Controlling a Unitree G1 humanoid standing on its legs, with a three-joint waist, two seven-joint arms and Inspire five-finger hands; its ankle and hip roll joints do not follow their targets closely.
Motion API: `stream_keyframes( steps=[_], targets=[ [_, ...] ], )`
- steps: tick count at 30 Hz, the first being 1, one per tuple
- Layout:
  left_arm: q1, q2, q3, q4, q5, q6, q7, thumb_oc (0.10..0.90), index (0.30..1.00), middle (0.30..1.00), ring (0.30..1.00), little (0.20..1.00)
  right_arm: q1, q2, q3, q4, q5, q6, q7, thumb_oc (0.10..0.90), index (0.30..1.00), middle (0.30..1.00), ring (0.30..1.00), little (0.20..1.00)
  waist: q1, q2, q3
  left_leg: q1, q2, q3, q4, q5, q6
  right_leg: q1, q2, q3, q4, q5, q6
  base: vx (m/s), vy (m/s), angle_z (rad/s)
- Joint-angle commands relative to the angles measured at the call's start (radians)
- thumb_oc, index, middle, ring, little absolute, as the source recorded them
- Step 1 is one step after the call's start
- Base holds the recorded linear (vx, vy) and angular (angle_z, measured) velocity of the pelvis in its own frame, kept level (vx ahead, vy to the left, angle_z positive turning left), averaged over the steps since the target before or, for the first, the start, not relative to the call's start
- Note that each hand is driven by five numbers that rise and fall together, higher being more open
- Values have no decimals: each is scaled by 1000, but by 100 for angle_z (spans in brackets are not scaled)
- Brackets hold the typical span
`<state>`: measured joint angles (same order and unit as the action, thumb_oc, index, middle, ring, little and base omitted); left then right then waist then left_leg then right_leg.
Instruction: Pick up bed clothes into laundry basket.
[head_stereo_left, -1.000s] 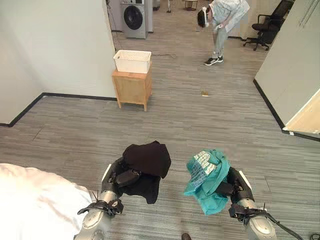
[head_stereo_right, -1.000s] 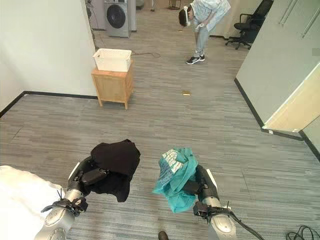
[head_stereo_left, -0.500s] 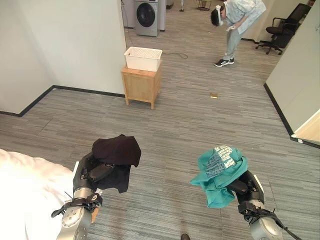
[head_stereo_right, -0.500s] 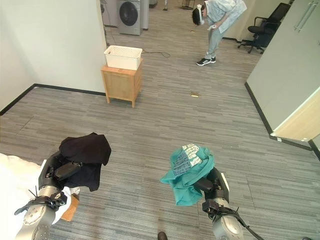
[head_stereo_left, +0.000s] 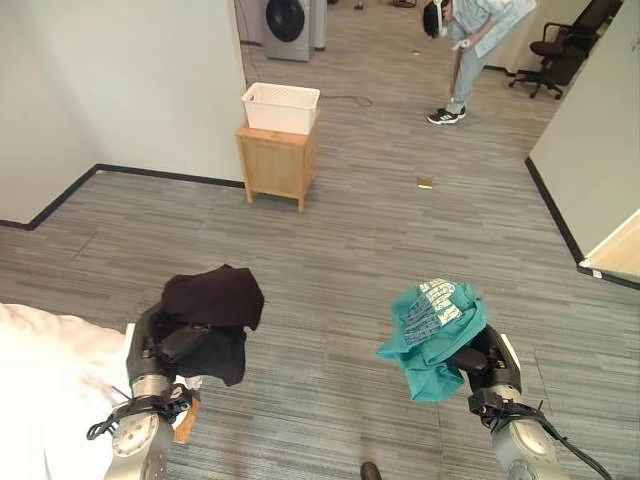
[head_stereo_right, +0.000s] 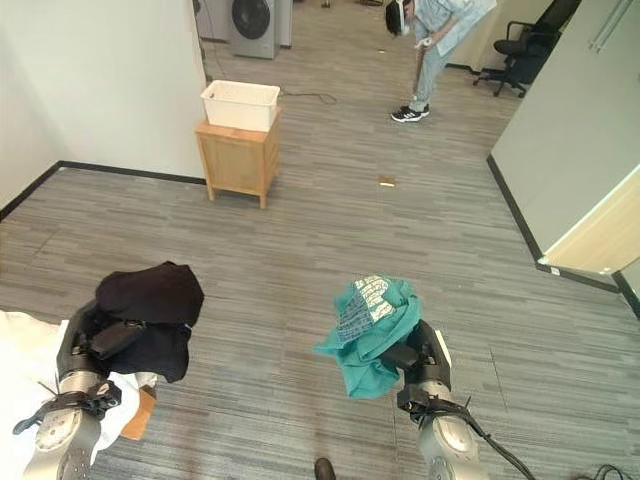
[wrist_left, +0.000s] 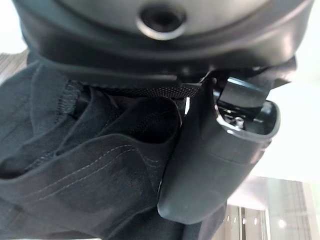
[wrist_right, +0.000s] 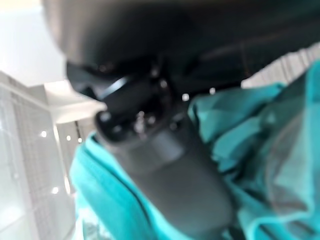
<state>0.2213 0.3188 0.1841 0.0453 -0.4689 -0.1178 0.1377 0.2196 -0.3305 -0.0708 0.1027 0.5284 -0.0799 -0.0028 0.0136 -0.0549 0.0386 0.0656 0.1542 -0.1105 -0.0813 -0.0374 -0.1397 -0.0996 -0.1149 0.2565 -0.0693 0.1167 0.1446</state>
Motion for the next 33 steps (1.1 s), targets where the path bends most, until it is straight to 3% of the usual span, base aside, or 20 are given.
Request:
stream_keyframes(
  steps=[1,4,7,10,13,15,17,18,19,20,21,22,23,24,25,26,28,30,32,33],
  targets=[
    [-133,68,24,-69,9,-163,-15,400,300,300,300,300,-103,-6,-140,-156,20,-146,10,400,300,300,300,300,-6,25,15,-101,-152,69,118,-56,141,-53,0,-67,246,-144,34,84,202,-22],
    [-172,84,-20,-85,20,-159,-31,400,300,300,300,300,-93,5,-134,-174,9,-150,17,400,300,300,300,300,-52,40,89,-74,-159,68,148,-82,163,-208,36,-31,535,7,34,41,156,-43],
    [-216,122,-72,-103,58,-151,-53,400,300,300,300,300,-109,11,-116,-155,4,-160,13,400,300,300,300,300,-68,51,109,-61,-135,71,168,-113,156,-296,36,-69,572,-46,8,179,34,-48],
    [-262,132,-127,-117,48,-151,-89,400,300,300,300,300,-95,11,-122,-142,19,-170,21,400,300,300,300,300,-117,30,76,63,-91,46,117,-177,112,-331,95,-86,279,-101,49,583,-130,-40],
    [-298,125,-161,-109,46,-155,-93,400,300,300,300,300,-73,19,-135,-147,47,-182,12,400,300,300,300,300,-147,33,33,176,-7,6,74,-183,75,-316,127,-173,26,-20,83,645,-316,-31],
    [-287,125,-142,-130,42,-160,-99,400,300,300,300,300,-63,11,-136,-138,64,-182,17,400,300,300,300,300,-152,37,-2,211,52,-22,88,-133,44,-303,141,-224,65,9,77,628,-434,95],
    [-268,115,-130,-172,16,-159,-119,400,300,300,300,300,-40,-5,-155,-128,61,-178,16,400,300,300,300,300,-164,58,-27,190,110,-69,131,-10,6,-308,145,-232,157,-24,34,504,-331,104],
    [-272,94,-103,-188,-44,-180,-126,400,300,300,300,300,-33,-30,-185,-112,68,-192,16,400,300,300,300,300,-167,72,-34,121,171,-73,228,208,-24,-305,141,-230,223,-73,7,507,-386,65],
    [-270,90,-84,-202,-59,-182,-128,400,300,300,300,300,-39,-36,-189,-111,92,-197,15,400,300,300,300,300,-161,60,-32,70,165,-68,300,267,-13,-281,131,-236,213,-77,-6,602,-654,61],
    [-259,83,-32,-236,-103,-196,-133,400,300,300,300,300,-62,-55,-190,-92,138,-220,16,400,300,300,300,300,-137,9,-7,-68,132,-60,582,307,38,-221,125,-207,197,-97,-53,342,-460,57],
    [-259,84,-31,-237,-104,-195,-134,400,300,300,300,300,-64,-55,-190,-90,139,-220,17,400,300,300,300,300,-139,6,-8,-77,127,-63,590,308,38,-225,121,-206,194,-91,-53,338,-514,61],
    [-252,82,0,-243,-109,-202,-125,400,300,300,300,300,-65,-61,-196,-87,132,-219,9,400,300,300,300,300,-126,-16,-2,-105,129,-41,660,291,62,-205,127,-188,192,-103,-75,324,-336,22],
    [-238,79,36,-243,-88,-201,-117,400,300,300,300,300,-80,-60,-195,-73,146,-212,9,400,300,300,300,300,-86,-40,17,-140,66,-54,756,238,62,-151,128,-154,184,-115,-83,475,-388,17],
    [-228,72,57,-243,-72,-198,-102,400,300,300,300,300,-90,-63,-189,-69,132,-205,9,400,300,300,300,300,-62,-43,24,-158,-6,-72,788,199,58,-132,118,-146,183,-118,-85,420,-244,-15],
    [-222,67,73,-243,-70,-196,-93,400,300,300,300,300,-97,-69,-189,-74,117,-191,9,400,300,300,300,300,-55,-45,28,-181,-44,-73,788,194,60,-117,107,-140,183,-120,-89,193,-72,-13],
    [-222,66,74,-244,-69,-196,-92,400,300,300,300,300,-97,-70,-189,-75,116,-189,8,400,300,300,300,300,-56,-44,30,-181,-46,-72,791,192,61,-116,105,-140,184,-122,-88,195,-68,-18],
    [-218,65,102,-216,-72,-208,-73,400,300,300,300,300,-102,-77,-196,-65,121,-183,8,400,300,300,300,300,-34,-38,38,-253,-94,-62,709,138,62,-81,108,-123,190,-153,-98,294,-99,-5],
    [-223,63,109,-180,-102,-235,-64,400,300,300,300,300,-106,-79,-205,-55,147,-188,9,400,300,300,300,300,-9,-29,42,-330,-142,-41,534,81,63,-35,126,-99,189,-187,-100,386,-88,20],
    [-217,73,114,-156,-85,-245,-50,400,300,300,300,300,-98,-83,-207,-44,140,-193,8,400,300,300,300,300,5,3,38,-356,-166,-11,308,78,61,-11,165,-103,186,-212,-101,344,-61,48],
    [-215,71,112,-154,-84,-247,-49,400,300,300,300,300,-96,-85,-207,-43,140,-194,7,400,300,300,300,300,7,-2,36,-333,-168,-8,270,90,62,-6,160,-100,186,-217,-102,337,-79,4]
  ],
)
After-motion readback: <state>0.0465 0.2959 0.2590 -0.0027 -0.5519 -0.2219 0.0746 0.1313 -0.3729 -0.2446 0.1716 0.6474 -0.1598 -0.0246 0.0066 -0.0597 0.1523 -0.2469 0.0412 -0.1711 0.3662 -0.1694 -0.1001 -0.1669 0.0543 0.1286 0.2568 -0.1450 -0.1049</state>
